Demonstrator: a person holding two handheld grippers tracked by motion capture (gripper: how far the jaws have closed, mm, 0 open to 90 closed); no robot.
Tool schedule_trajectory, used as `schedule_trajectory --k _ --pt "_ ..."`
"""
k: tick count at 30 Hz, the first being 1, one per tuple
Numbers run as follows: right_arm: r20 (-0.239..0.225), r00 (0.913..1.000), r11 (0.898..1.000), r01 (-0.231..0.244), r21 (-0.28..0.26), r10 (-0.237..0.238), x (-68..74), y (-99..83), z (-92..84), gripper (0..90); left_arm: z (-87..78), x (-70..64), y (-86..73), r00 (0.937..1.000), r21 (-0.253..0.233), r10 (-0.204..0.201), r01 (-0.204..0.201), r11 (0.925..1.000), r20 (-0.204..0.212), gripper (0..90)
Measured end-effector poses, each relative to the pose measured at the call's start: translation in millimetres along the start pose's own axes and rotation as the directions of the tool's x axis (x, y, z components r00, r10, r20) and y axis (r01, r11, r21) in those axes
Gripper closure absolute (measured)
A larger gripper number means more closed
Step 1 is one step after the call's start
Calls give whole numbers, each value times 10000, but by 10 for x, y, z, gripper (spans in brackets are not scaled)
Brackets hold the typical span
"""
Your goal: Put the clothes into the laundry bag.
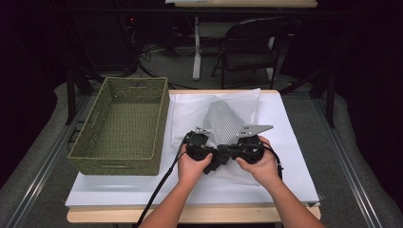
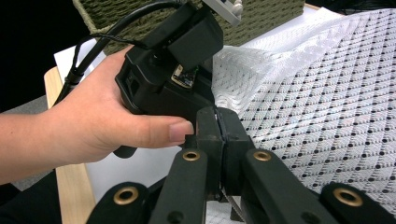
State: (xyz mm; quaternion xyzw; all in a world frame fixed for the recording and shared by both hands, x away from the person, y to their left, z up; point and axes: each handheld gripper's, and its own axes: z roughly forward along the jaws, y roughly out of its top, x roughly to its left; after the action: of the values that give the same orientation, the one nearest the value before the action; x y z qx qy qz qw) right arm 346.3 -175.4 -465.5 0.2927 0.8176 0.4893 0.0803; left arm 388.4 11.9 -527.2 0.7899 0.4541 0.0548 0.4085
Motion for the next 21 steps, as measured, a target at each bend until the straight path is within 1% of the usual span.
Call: schedule_trajectory --k 2,5,8,9,11,16,17,20,21 --pt "63 10000 10000 -23 2 23 -9 -5 2 891 -2 -5 -2 10000 16 31 -31 10000 -60 773" --pt "86 9999 10000 -71 -3 71 -20 -10 0 891 -29 -2 -11 9999 37 69 -69 10000 -103 696" --pt "146 9999 10000 -57 0 57 -35 -15 4 890 -75 -3 -21 10000 -158 -14 14 9999 -45 600" --pt "150 9999 10000 -52 -2 52 -38 -16 6 890 -87 -7 -25 10000 -216 -39 39 9998 -10 580" --pt "187 9998 10000 -21 -4 21 -39 -16 5 890 -117 -12 -28 10000 -181 8 -7 9998 21 546" --pt "221 9997 10000 -85 -17 85 -42 -16 -3 889 -214 -39 -64 9999 -124 100 -98 9999 120 504" --pt "227 9997 10000 -83 -17 83 -43 -16 -3 889 -234 -44 -78 9998 -188 126 -123 9997 131 499" --pt "222 9997 10000 -53 -37 54 -46 -16 -4 889 -308 -54 -114 9998 -119 191 -191 9997 27 491" --pt "224 9997 10000 -60 -42 61 -47 -16 -4 889 -343 -55 -129 9996 -119 277 -277 9995 9 489"
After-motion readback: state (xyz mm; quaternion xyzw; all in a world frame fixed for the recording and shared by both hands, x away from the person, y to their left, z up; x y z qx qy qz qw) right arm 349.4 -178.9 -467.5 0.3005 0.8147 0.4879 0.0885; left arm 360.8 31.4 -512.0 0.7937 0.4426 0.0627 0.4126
